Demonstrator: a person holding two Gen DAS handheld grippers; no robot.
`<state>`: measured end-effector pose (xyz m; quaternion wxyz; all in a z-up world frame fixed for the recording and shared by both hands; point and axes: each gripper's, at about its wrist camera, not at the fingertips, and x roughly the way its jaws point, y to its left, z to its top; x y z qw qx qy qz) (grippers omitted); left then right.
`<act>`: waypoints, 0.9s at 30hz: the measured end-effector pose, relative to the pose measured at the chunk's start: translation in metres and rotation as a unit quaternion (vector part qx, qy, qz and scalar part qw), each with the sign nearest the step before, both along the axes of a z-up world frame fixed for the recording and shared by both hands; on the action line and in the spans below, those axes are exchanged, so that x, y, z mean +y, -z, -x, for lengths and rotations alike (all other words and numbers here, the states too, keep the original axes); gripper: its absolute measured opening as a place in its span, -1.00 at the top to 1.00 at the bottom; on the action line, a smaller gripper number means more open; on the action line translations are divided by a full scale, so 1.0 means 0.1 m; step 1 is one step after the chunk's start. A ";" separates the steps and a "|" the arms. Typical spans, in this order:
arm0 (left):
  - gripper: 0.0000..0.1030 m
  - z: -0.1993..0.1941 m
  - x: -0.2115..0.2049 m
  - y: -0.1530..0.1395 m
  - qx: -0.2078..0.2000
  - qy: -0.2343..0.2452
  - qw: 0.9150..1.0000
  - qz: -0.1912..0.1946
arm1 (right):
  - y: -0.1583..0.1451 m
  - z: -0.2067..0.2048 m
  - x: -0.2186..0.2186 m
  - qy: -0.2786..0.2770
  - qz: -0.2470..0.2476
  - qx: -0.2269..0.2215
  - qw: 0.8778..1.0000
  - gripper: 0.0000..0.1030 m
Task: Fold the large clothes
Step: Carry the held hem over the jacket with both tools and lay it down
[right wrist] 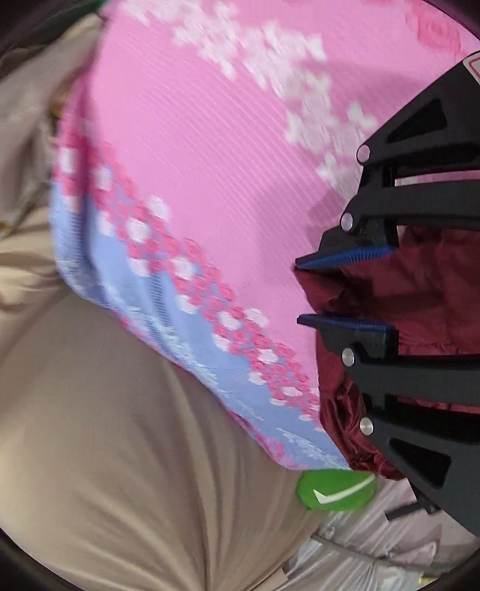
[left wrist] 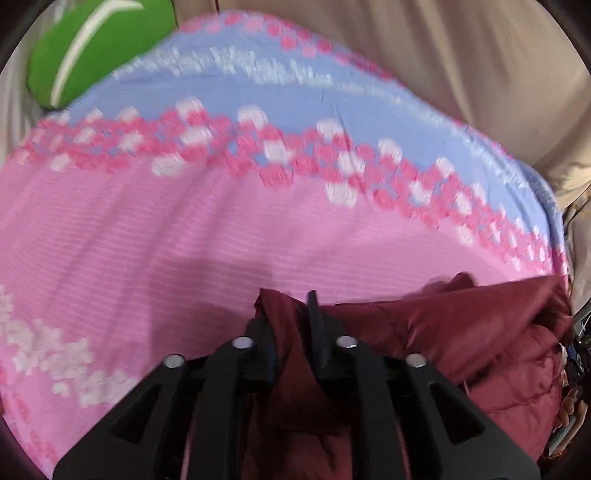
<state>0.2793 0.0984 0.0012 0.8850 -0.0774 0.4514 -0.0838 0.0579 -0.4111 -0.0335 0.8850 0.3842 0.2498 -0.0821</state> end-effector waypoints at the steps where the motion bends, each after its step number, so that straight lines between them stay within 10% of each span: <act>1: 0.26 0.09 0.01 -0.14 -0.015 -0.004 1.000 -0.001 | -0.16 0.15 0.04 0.019 0.032 -0.009 0.999 0.41; 3: -0.27 0.40 0.07 -0.53 -0.085 -0.031 0.996 -0.018 | -0.45 0.33 0.24 0.015 0.080 -0.036 0.996 0.41; 8: -0.46 1.11 -0.41 -1.11 -0.181 0.060 0.982 -0.019 | -0.85 0.25 1.47 -0.134 0.184 -0.051 0.972 0.41; 15: -0.40 1.47 -1.35 -0.14 -0.076 0.192 0.971 -0.117 | -0.04 0.07 2.99 -0.340 0.222 0.031 0.914 0.62; 27: -0.41 1.97 -0.57 0.44 -0.039 0.139 0.972 -0.183 | 0.58 1.16 1.08 -0.125 0.115 0.126 0.977 1.00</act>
